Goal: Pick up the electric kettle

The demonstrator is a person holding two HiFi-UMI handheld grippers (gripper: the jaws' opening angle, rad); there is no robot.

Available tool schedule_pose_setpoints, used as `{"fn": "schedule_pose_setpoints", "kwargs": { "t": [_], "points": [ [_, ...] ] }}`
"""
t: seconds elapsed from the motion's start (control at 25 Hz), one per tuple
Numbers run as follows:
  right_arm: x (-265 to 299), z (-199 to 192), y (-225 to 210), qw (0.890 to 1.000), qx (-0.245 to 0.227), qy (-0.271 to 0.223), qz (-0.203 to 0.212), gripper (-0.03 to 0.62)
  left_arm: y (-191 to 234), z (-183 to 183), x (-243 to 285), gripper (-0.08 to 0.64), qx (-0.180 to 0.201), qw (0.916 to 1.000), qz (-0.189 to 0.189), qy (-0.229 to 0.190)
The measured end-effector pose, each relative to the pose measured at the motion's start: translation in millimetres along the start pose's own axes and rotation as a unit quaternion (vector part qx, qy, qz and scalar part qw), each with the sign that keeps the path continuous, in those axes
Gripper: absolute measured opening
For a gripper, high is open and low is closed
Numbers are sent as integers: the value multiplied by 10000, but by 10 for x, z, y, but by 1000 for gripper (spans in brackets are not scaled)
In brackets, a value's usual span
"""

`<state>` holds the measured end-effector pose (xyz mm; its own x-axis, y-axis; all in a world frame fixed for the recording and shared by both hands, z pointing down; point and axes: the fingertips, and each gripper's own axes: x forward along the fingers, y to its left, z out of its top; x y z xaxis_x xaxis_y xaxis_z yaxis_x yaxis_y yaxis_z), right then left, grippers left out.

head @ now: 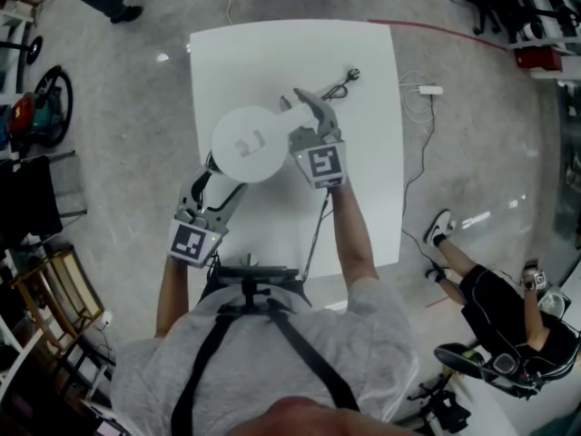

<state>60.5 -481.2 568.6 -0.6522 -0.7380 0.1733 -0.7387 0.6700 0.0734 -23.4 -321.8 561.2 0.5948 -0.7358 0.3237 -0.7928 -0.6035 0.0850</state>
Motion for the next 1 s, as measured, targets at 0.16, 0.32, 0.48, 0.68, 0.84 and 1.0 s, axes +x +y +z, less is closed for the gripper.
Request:
{"fn": "schedule_pose_setpoints", "kwargs": {
  "t": [0.16, 0.32, 0.48, 0.68, 0.84, 1.0],
  "points": [
    [8, 7, 7, 10000, -54, 13, -5, 111, 6, 10, 1, 273, 78, 10000, -5, -5],
    [4, 5, 18, 9998, -204, 45, 2, 97, 2, 7, -3, 273, 65, 10000, 18, 17],
    [-3, 1, 19, 9995, -291, 116, -55, 98, 10, 8, -3, 273, 102, 9999, 18, 47],
    [-8, -9, -29, 9995, -174, 130, -222, 134, 16, 28, -6, 273, 174, 9998, 44, 37],
    [-10, -8, -42, 9995, -112, 118, -273, 150, 18, 35, -15, 273, 182, 9998, 61, 45],
    [0, -5, -33, 9994, -225, 64, -255, 149, 16, 32, -15, 273, 190, 9998, 67, 48]
  ]
}}
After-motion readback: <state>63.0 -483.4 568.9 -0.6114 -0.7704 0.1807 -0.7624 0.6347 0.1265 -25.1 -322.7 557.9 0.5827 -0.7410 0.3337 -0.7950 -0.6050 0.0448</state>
